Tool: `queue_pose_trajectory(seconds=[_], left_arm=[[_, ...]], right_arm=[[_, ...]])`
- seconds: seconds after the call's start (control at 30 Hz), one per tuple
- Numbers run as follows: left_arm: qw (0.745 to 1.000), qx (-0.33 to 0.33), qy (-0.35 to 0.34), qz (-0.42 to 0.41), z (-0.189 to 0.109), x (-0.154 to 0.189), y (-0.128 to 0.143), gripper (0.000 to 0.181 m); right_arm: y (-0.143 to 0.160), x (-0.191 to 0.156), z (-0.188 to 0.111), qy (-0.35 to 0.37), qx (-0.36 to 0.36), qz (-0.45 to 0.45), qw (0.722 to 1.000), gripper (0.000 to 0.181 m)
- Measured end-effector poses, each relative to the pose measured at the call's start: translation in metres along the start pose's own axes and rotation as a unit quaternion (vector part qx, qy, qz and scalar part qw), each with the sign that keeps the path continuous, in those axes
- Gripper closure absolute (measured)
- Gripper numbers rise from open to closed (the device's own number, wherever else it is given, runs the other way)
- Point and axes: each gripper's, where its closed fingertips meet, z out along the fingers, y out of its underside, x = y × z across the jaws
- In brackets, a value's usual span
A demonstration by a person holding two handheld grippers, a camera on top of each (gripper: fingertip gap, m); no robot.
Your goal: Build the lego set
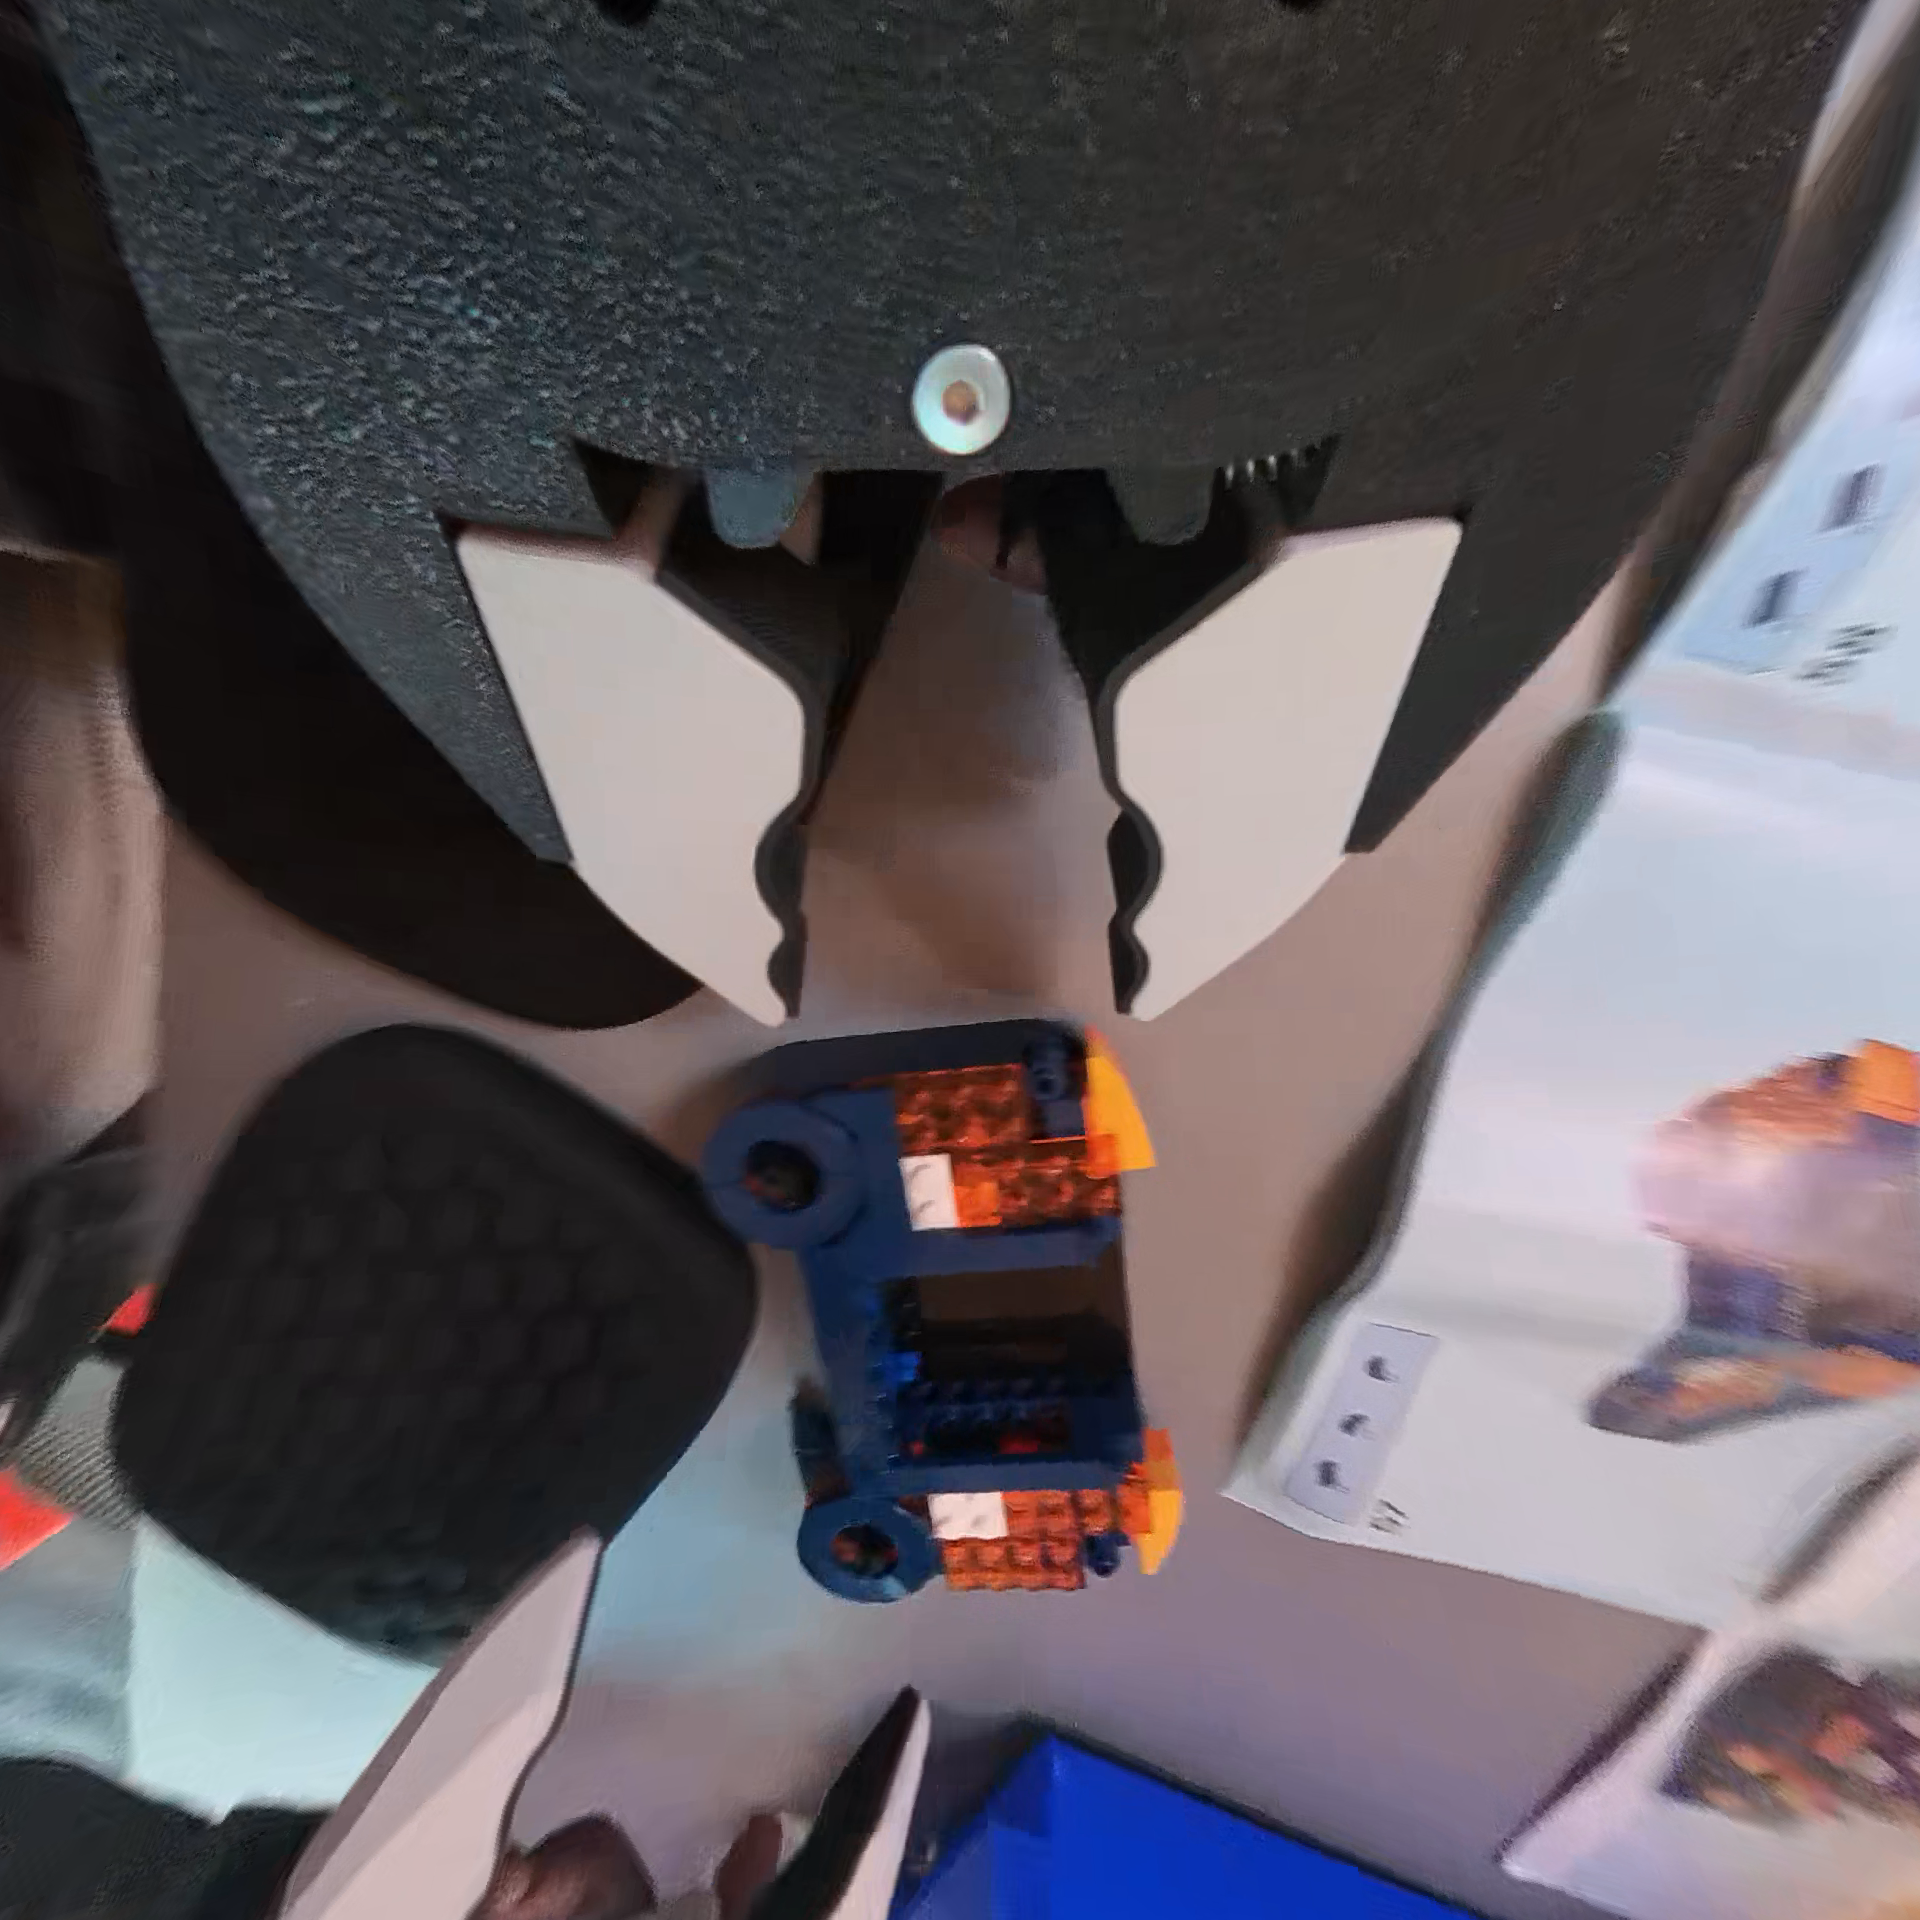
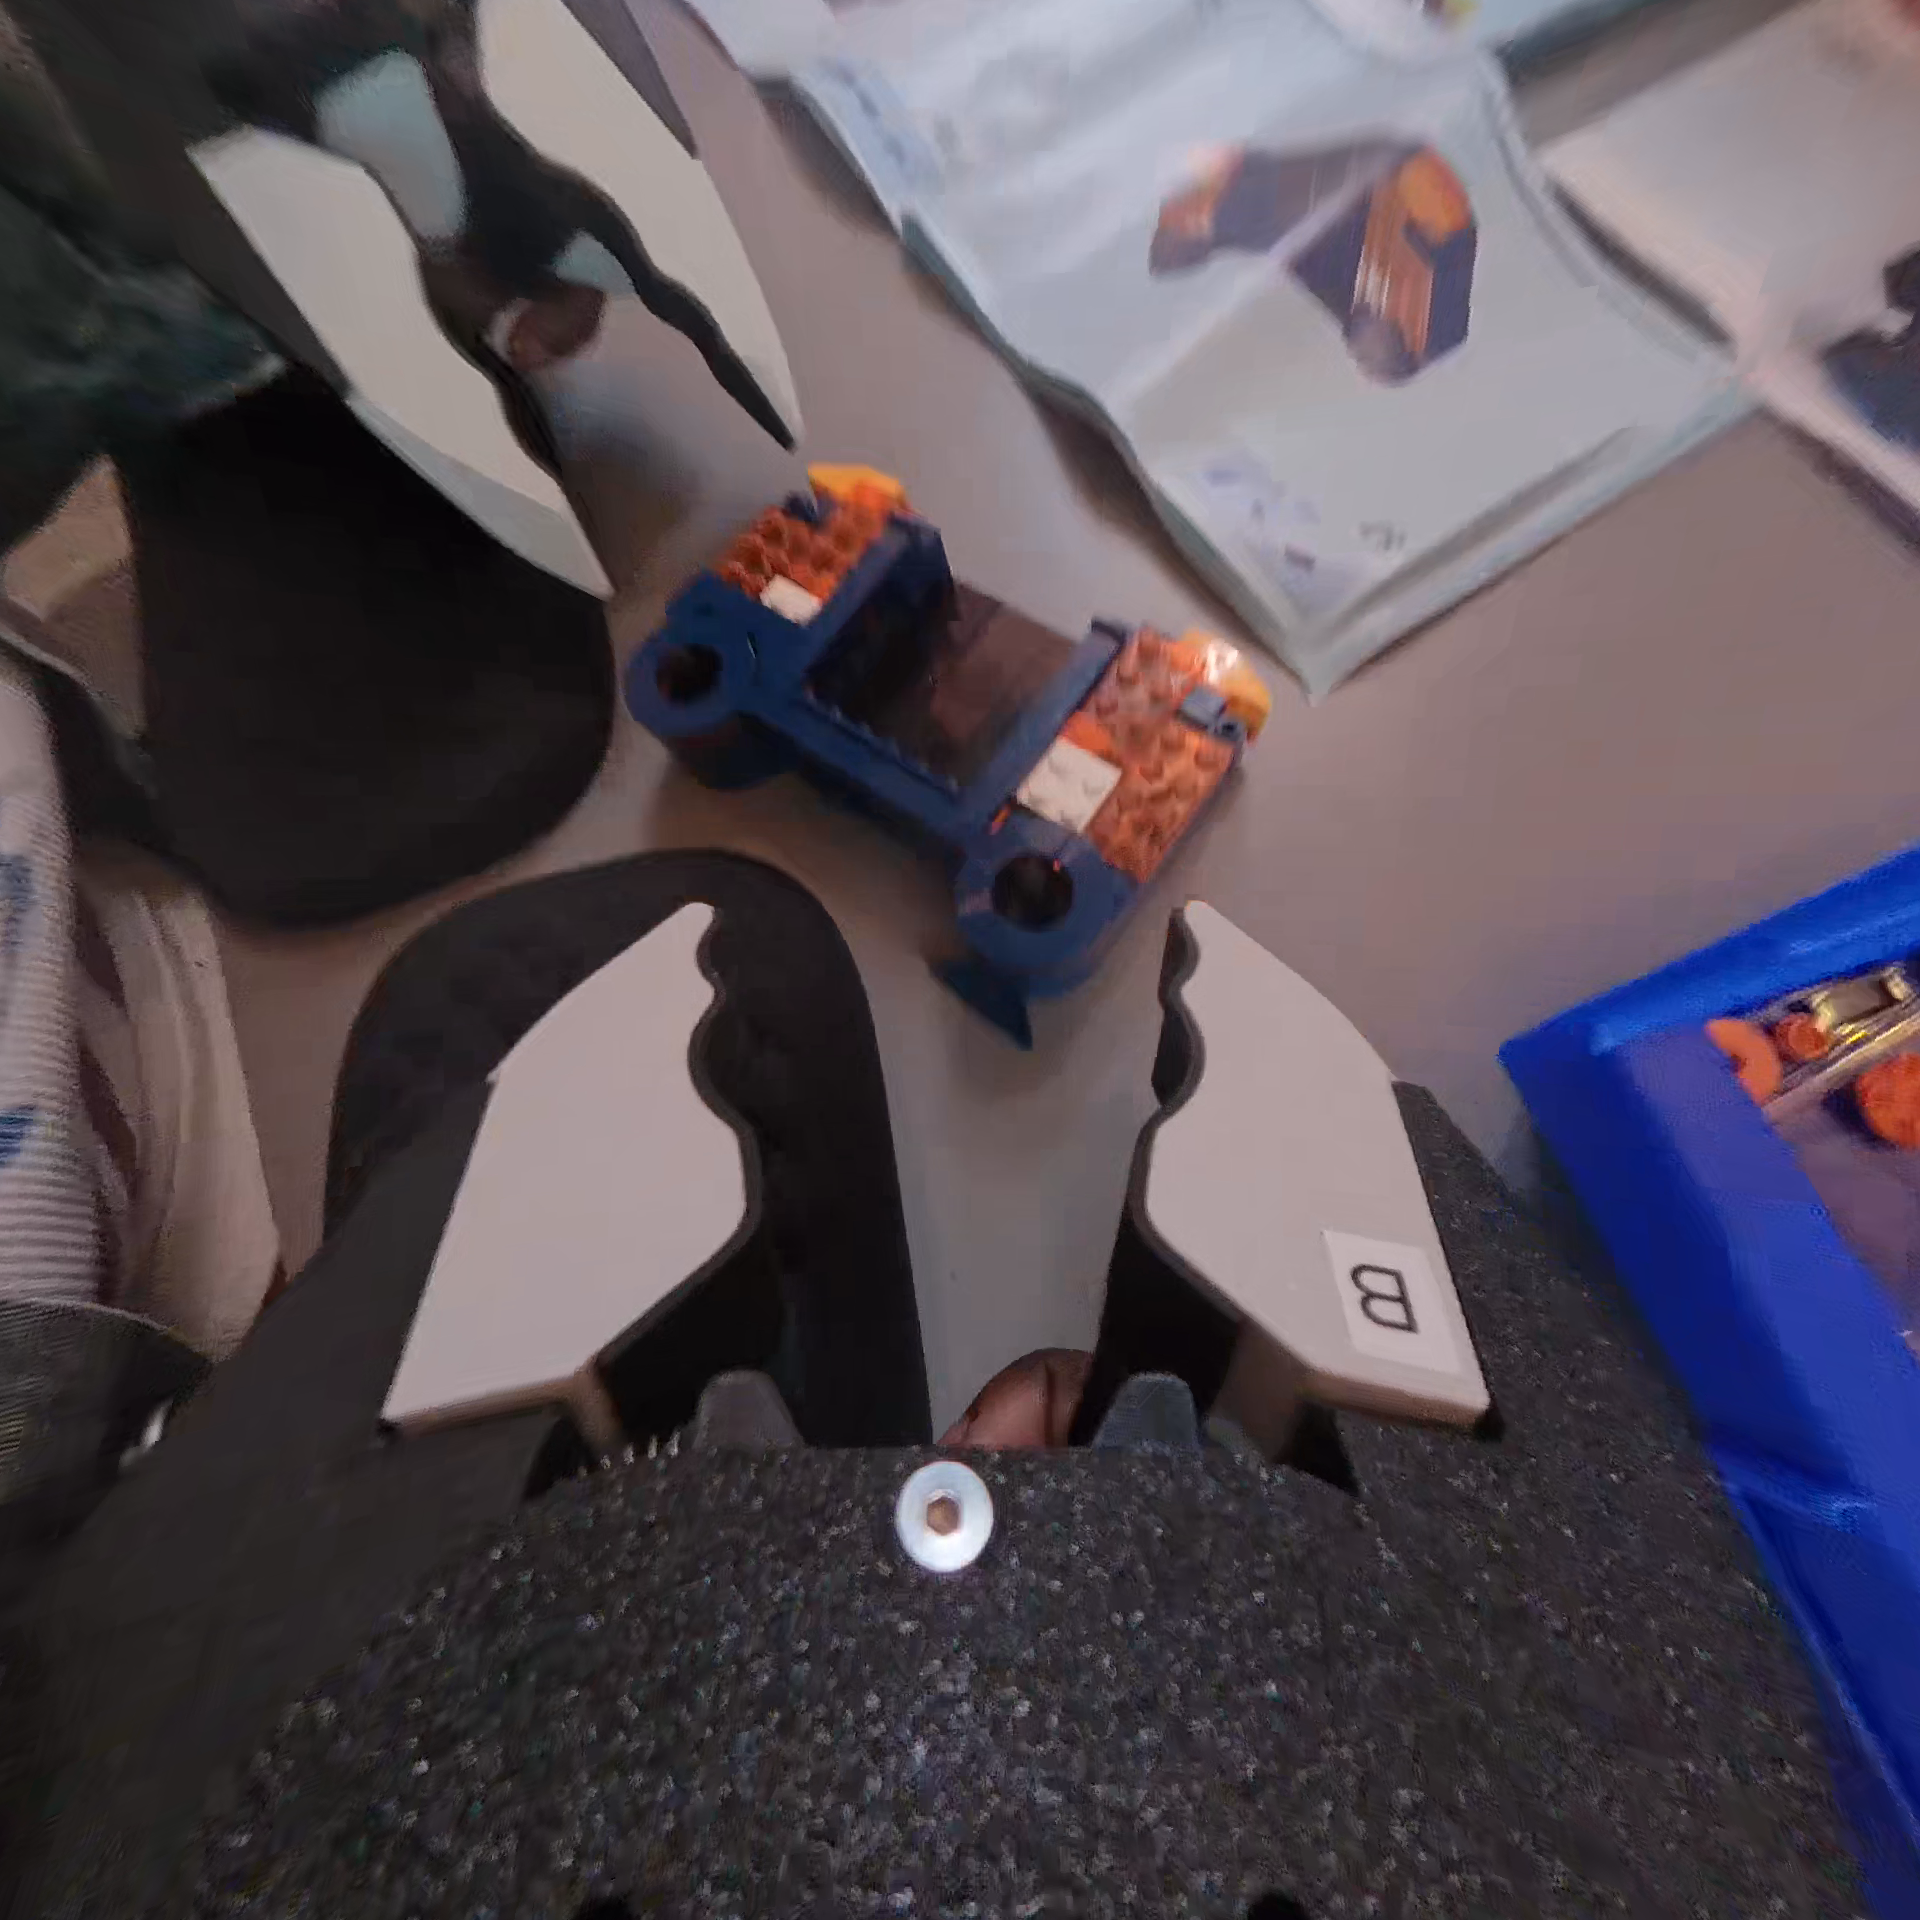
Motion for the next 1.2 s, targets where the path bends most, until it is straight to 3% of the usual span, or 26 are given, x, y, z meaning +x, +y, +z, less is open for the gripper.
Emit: queue_pose_trajectory(seconds=[0.17, 0.5, 0.67, 0.8, 1.0, 1.2], left_arm=[[0.999, -0.034, -0.022, 0.005, 0.01, -0.003, 0.004, 0.143], [0.985, -0.12, -0.102, 0.076, 0.007, -0.027, 0.017, 0.142], [0.98, -0.119, -0.144, 0.069, 0.0, -0.043, 0.018, 0.145], [0.981, -0.082, -0.17, 0.035, -0.012, -0.055, 0.014, 0.146], [0.982, -0.045, -0.181, 0.023, -0.028, -0.047, 0.008, 0.146], [0.99, 0.017, -0.138, 0.025, -0.026, -0.02, -0.016, 0.149]], right_arm=[[0.013, -0.006, 0.022, 0.001, -0.034, 0.004, 0.999, 0.106], [0.008, -0.011, 0.028, -0.002, -0.025, 0.026, 0.999, 0.115], [0.004, -0.017, 0.033, -0.004, -0.019, 0.036, 0.999, 0.116], [0.004, -0.018, 0.028, -0.004, -0.007, 0.024, 1.0, 0.125], [0.023, 0.002, -0.011, 0.025, -0.05, -0.11, 0.992, 0.162], [0.032, 0.014, 0.003, -0.024, -0.098, -0.25, 0.963, 0.165]])
